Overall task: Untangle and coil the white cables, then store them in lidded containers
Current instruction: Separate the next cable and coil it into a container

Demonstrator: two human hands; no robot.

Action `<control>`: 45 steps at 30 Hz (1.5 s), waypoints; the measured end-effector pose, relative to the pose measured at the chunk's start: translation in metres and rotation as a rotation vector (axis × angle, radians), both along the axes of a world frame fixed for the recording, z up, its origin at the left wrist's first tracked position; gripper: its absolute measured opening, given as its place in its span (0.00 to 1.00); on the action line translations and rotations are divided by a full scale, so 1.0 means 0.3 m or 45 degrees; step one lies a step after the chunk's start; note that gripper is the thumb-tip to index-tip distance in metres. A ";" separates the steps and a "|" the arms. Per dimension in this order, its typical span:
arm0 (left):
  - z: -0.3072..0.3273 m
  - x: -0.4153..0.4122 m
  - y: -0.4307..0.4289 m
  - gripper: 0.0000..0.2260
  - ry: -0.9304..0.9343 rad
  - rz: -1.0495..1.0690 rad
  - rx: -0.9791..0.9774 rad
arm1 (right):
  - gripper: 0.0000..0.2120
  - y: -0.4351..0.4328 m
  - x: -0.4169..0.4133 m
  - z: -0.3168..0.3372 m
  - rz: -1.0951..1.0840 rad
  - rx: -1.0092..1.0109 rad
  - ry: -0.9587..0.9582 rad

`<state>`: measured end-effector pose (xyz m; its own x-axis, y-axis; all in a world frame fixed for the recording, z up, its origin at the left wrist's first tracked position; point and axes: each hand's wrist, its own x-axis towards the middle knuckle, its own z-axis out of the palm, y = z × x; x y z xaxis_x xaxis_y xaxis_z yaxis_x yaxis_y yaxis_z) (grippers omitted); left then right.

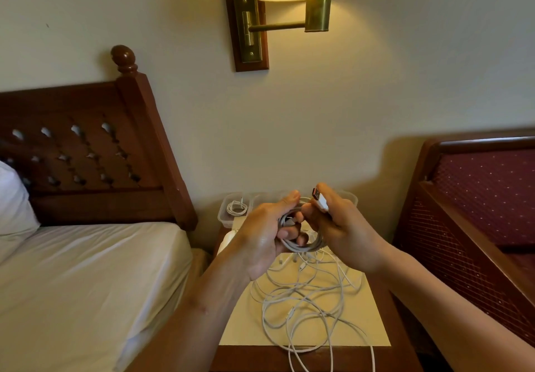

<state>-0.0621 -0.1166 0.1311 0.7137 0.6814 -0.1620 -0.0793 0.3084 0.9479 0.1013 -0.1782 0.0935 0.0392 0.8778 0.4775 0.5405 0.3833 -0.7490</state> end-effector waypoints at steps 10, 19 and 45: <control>0.021 0.026 -0.011 0.19 -0.245 0.202 0.023 | 0.20 -0.006 -0.024 0.066 -0.117 -0.082 1.984; 0.023 0.027 -0.030 0.20 -0.324 0.119 0.040 | 0.15 -0.031 0.028 0.091 0.013 -0.345 1.279; 0.006 0.051 0.000 0.21 -0.151 0.298 0.214 | 0.11 -0.048 -0.055 0.106 0.077 -0.012 0.820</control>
<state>-0.0469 -0.1167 0.1328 0.5412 0.8399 0.0417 -0.2426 0.1084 0.9641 0.0849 -0.1927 0.1253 0.2654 0.8916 0.3668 -0.0411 0.3905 -0.9197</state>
